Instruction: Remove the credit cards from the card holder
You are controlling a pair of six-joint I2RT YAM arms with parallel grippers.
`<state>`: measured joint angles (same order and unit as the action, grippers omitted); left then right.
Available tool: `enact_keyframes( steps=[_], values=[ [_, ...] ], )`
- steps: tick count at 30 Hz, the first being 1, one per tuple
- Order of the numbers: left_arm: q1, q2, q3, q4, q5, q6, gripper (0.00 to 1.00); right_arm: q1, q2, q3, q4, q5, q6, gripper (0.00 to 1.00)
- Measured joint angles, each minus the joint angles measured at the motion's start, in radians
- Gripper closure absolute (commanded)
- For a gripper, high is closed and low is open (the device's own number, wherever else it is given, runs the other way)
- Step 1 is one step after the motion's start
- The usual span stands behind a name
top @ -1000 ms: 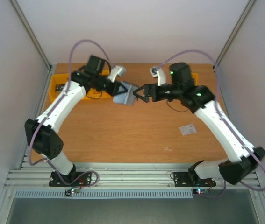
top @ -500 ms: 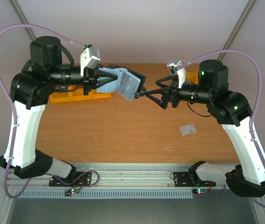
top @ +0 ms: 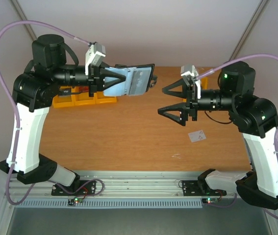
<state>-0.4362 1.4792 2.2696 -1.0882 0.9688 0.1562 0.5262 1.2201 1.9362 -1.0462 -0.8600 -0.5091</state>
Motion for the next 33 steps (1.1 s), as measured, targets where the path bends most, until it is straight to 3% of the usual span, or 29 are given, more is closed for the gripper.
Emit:
enact_keyframes(
  steps=[10,14,18,22,26,29,33],
  values=[
    [-0.030,0.000,0.027,-0.027,0.008,0.044,1.00,0.000,0.004,0.022,0.120,0.187,0.145,0.10],
    [-0.031,0.000,0.027,-0.032,0.017,0.055,1.00,0.000,0.036,0.019,0.167,0.196,0.175,0.16],
    [-0.032,0.000,0.027,-0.032,0.023,0.057,1.00,0.000,0.045,0.009,0.203,0.169,0.187,0.28],
    [-0.035,0.000,0.027,-0.033,0.033,0.058,1.00,0.000,0.048,0.007,0.219,0.152,0.192,0.51],
    [-0.037,0.002,0.029,-0.034,0.041,0.058,1.00,0.000,0.053,0.003,0.226,0.151,0.192,0.65],
    [-0.037,0.002,0.029,-0.034,0.049,0.058,1.00,0.000,0.059,0.002,0.228,0.145,0.193,0.66],
    [-0.045,0.006,0.029,-0.034,0.057,0.057,1.00,0.011,0.069,0.002,0.234,0.132,0.190,0.59]
  ],
)
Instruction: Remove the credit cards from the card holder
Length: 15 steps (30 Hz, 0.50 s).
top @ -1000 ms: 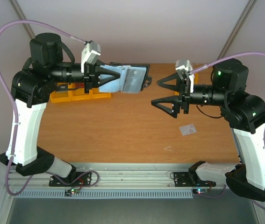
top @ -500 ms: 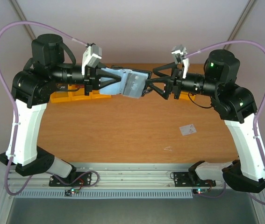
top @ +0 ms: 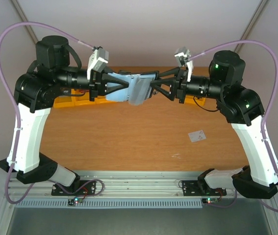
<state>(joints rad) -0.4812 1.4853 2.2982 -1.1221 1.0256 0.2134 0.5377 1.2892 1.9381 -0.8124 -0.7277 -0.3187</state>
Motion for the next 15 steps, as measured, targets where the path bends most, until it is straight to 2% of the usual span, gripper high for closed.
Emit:
enact_keyframes(
  steps=[10,12,15],
  values=[
    [-0.014,0.018,0.000,0.000,0.018,-0.003,1.00,0.062,0.008,-0.007,0.045,-0.014,-0.015,0.51],
    [-0.014,0.019,0.000,0.000,0.020,-0.004,1.00,0.071,0.012,-0.008,0.051,-0.018,-0.016,0.54],
    [-0.015,0.022,0.000,0.001,0.023,-0.011,1.00,0.088,0.024,-0.008,0.069,-0.029,-0.014,0.66]
  ],
)
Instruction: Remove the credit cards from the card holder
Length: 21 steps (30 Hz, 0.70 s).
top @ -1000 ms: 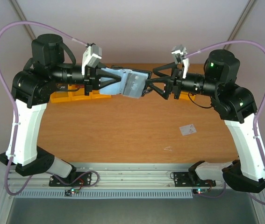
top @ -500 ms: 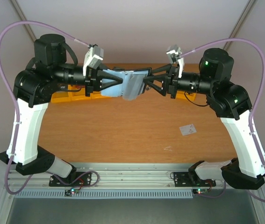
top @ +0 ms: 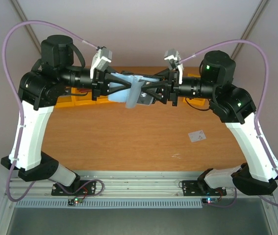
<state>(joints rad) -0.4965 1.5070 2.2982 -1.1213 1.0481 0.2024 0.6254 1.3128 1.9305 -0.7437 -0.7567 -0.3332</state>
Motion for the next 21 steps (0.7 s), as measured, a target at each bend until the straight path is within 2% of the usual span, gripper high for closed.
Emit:
enact_keyframes(
  steps=[2,4,5,7,8,10,13,18,21],
  values=[
    [-0.001,0.002,0.000,0.003,-0.001,-0.013,1.00,0.017,0.012,0.000,0.008,-0.007,0.001,0.78],
    [-0.001,0.005,0.000,0.006,-0.007,-0.023,0.97,0.032,0.024,0.000,0.013,-0.013,0.001,0.98],
    [-0.001,0.007,0.000,0.007,-0.014,-0.030,0.86,0.038,0.030,0.000,0.012,-0.015,0.004,0.99],
    [-0.001,0.009,-0.002,0.007,-0.034,-0.040,0.52,0.043,0.035,0.000,0.008,-0.008,0.005,0.99],
    [-0.002,0.010,-0.002,0.010,-0.045,-0.042,0.40,0.043,0.035,0.000,0.010,0.002,0.003,0.99],
    [-0.002,0.012,-0.002,0.010,-0.067,-0.036,0.22,0.043,0.033,0.000,0.001,0.033,0.005,0.99],
    [-0.002,0.013,-0.002,0.003,-0.095,-0.004,0.02,0.043,0.028,0.000,-0.014,0.093,0.005,0.99],
    [-0.003,0.013,-0.002,-0.031,-0.121,0.080,0.02,0.043,0.027,0.000,-0.042,0.161,0.021,0.99],
    [-0.024,0.013,-0.005,-0.042,-0.179,0.122,0.15,0.044,0.030,0.000,-0.050,0.158,0.031,0.99]
  ],
)
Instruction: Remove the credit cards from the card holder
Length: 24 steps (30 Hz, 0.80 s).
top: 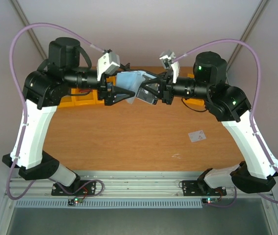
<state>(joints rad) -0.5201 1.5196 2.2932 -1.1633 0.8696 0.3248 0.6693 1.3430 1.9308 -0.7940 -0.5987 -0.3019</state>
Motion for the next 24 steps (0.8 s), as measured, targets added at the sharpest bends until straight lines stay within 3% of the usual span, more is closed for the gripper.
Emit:
enact_keyframes(
  steps=[2,4,6,7,12,15,19,23,24],
  values=[
    [-0.028,0.003,-0.003,-0.009,-0.060,0.035,0.28,0.000,0.002,0.001,0.001,-0.020,0.007,0.99],
    [-0.046,0.009,-0.005,-0.016,-0.105,0.058,0.48,0.000,0.002,0.002,0.001,-0.041,0.010,0.99],
    [-0.054,0.017,-0.005,-0.021,-0.140,0.083,0.87,0.000,0.002,0.002,0.002,-0.062,0.010,0.99],
    [-0.055,0.019,-0.005,-0.023,-0.148,0.085,0.98,0.000,0.002,0.003,0.000,-0.069,0.010,0.98],
    [-0.068,0.020,0.000,-0.048,-0.145,0.112,1.00,-0.005,-0.008,-0.001,-0.008,-0.075,-0.020,0.55],
    [-0.061,0.021,0.001,-0.057,-0.141,0.105,1.00,-0.006,-0.052,-0.026,-0.013,-0.079,-0.042,0.50],
    [-0.058,0.021,0.005,-0.060,-0.101,0.077,1.00,-0.008,-0.109,-0.045,-0.034,-0.064,-0.067,0.63],
    [-0.057,0.023,0.021,-0.060,-0.063,0.049,1.00,-0.009,-0.133,-0.069,-0.046,-0.046,-0.077,0.97],
    [-0.057,0.023,0.022,-0.060,-0.056,0.046,1.00,-0.009,-0.134,-0.074,-0.050,-0.042,-0.076,0.99]
  ],
)
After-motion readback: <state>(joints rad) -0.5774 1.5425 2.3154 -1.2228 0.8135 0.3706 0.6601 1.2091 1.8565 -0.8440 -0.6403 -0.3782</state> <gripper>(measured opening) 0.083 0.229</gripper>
